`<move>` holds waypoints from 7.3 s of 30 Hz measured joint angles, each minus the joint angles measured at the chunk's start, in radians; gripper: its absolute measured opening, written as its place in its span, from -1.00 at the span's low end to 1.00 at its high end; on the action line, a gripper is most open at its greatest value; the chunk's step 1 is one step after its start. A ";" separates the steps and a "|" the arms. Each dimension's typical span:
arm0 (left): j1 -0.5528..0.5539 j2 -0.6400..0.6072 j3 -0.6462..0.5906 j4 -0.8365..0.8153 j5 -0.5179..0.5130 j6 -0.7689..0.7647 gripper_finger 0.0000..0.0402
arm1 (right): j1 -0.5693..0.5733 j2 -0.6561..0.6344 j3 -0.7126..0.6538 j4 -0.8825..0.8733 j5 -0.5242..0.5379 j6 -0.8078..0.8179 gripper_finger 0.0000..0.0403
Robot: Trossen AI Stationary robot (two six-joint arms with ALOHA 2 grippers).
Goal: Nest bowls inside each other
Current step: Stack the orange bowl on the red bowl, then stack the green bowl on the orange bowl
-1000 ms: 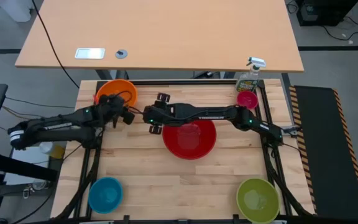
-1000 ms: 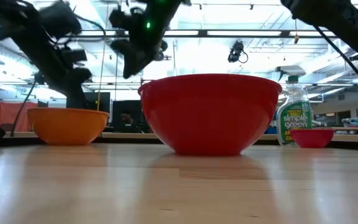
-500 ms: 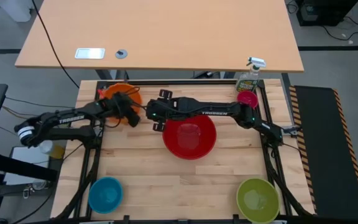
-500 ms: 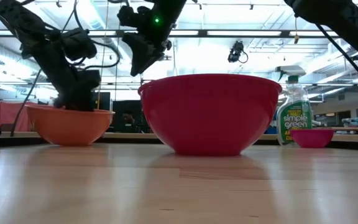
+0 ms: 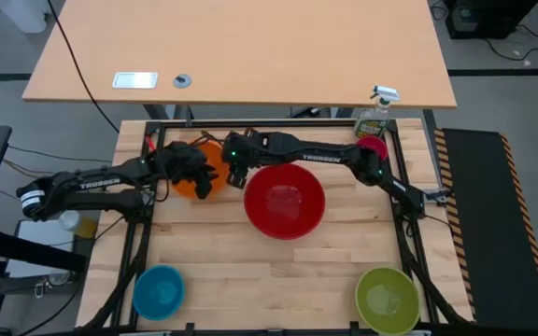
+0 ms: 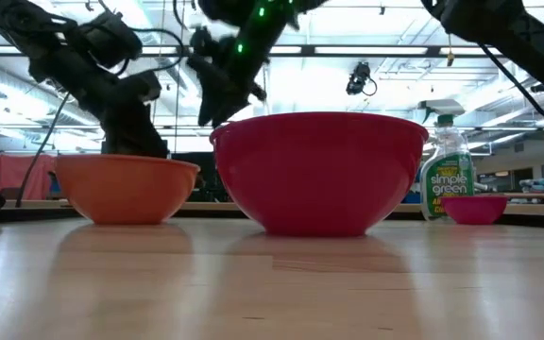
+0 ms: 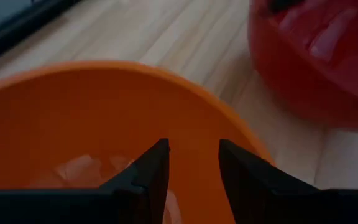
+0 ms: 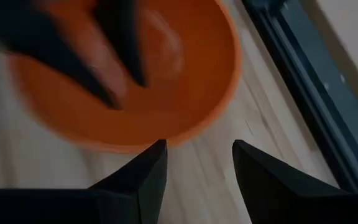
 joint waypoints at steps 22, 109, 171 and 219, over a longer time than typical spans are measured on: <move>-0.330 -0.363 0.000 -0.043 -0.472 0.016 -0.30 | -0.061 0.003 -0.301 0.476 -0.081 0.133 0.19; -0.548 -0.680 0.053 -0.171 -0.422 0.059 -0.30 | -0.102 -0.169 -0.275 0.310 -0.430 0.128 -0.86; -0.560 -0.701 0.053 -0.179 -0.423 0.059 -0.30 | 0.020 -0.637 -1.001 0.174 -0.145 0.308 0.06; -0.560 -0.701 0.053 0.001 -0.424 0.240 -0.30 | 0.935 -0.620 -0.968 -0.475 -0.414 0.926 0.18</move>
